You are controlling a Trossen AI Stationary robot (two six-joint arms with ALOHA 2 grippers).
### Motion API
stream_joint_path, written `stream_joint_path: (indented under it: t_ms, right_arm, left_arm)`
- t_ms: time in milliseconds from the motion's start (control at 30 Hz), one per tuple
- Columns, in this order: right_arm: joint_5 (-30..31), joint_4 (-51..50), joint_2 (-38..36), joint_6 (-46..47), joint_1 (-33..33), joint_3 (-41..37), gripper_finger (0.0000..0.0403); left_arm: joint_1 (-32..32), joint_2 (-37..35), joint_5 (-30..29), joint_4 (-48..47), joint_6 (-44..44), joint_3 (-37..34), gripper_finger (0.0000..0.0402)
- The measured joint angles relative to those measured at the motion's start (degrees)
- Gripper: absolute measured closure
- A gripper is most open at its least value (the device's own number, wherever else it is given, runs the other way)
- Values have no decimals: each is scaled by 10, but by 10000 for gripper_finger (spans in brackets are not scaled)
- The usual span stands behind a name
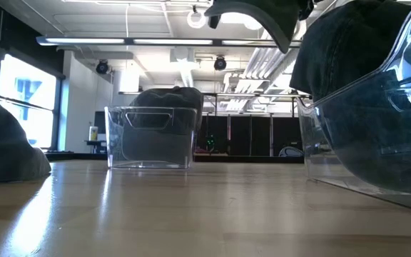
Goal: Pick & Place hat
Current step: Put the dark gray cap into the bottom transparent bin
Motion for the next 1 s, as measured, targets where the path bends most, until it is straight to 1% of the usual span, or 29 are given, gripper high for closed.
stream_joint_path:
  t_ms: [33, 67, 100, 167, 233, 333, 433, 467, 567, 667, 733, 767, 867, 1000]
  right_arm:
    - [-6, -5, -1, 9, 0, 0, 356]
    - [-18, -7, -4, 16, 0, 0, 378]
    - [-37, -6, -8, 27, 0, 0, 389]
    - [-88, -1, -12, 75, -2, 1, 380]
    - [-144, -13, -12, 125, -8, 11, 379]
    - [-228, -30, -11, 168, -11, 38, 396]
    - [-318, -29, -12, 222, -16, 61, 391]
    - [-338, -29, -12, 241, -20, 66, 389]
    - [-354, -28, -12, 273, -22, 70, 396]
    - [-355, -30, -8, 276, -22, 70, 398]
    - [-354, -30, -2, 276, -23, 70, 394]
    - [-351, -30, 1, 276, -23, 70, 393]
    - [-339, -26, 9, 270, -24, 70, 397]
    - [-338, -26, 17, 267, -24, 70, 398]
  left_arm:
    - [0, 1, 11, 9, 8, 0, 395]
    - [0, 1, 30, 21, 24, 0, 392]
    - [0, 1, 56, 34, 44, 0, 385]
    - [0, 1, 99, 52, 80, 0, 359]
    - [0, 1, 129, 51, 102, 0, 319]
    - [8, 1, 168, 47, 119, 0, 247]
    - [18, 1, 207, 46, 145, 0, 173]
    - [20, 1, 217, 47, 150, 0, 149]
    - [19, 1, 215, 38, 150, 10, 96]
    - [10, 1, 159, 13, 161, 43, 69]
    - [1, 0, 112, 6, 182, 66, 64]
    - [-4, 0, 103, 7, 193, 75, 63]
    - [-15, 11, 109, 9, 208, 93, 62]
    - [-22, 35, 108, -7, 195, 91, 62]
